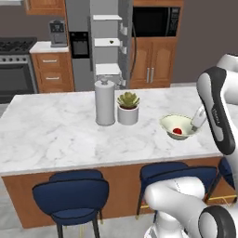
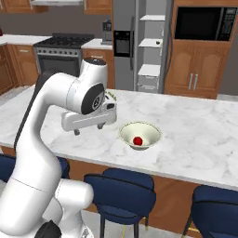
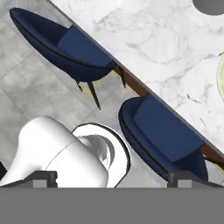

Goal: Retrieve the apple and kiwi from the fridge and place them into the bowl on the dining table.

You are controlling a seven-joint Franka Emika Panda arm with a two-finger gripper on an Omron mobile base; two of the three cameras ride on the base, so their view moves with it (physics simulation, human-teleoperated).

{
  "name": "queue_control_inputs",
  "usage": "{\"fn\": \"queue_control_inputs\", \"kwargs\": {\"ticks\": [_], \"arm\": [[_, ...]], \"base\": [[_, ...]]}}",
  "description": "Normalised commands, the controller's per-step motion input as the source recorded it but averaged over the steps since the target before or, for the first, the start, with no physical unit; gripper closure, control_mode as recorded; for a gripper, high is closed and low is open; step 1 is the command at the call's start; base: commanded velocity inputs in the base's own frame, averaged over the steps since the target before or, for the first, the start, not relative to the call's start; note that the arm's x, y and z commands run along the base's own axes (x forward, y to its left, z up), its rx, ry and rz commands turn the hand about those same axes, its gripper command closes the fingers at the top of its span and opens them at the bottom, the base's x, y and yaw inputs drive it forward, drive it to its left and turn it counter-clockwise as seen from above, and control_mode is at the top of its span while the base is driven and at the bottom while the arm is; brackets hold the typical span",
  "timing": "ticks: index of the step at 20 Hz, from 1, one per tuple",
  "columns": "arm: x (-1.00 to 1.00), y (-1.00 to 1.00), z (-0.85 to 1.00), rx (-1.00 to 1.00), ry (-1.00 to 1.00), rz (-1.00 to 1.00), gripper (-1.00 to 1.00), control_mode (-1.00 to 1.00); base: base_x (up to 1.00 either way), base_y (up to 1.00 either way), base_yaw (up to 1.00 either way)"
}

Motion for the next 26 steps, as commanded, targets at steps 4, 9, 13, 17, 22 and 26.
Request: {"fn": "queue_control_inputs", "kwargs": {"ticks": [4,9,13,17,22,26], "arm": [[0.0,0.0,0.0,0.0,0.0,0.0,-1.0,1.0],[0.0,0.0,0.0,0.0,0.0,0.0,-1.0,1.0],[0.0,0.0,0.0,0.0,0.0,0.0,-1.0,1.0],[0.0,0.0,0.0,0.0,0.0,0.0,-1.0,1.0],[0.0,0.0,0.0,0.0,0.0,0.0,-1.0,1.0],[0.0,0.0,0.0,0.0,0.0,0.0,-1.0,1.0]], "base": [[-0.01,1.0,-0.45],[0.0,1.0,-0.49],[0.0,1.0,-0.49],[0.0,1.0,-0.49],[0.0,1.0,-0.46],[0.0,1.0,-0.41]]}}
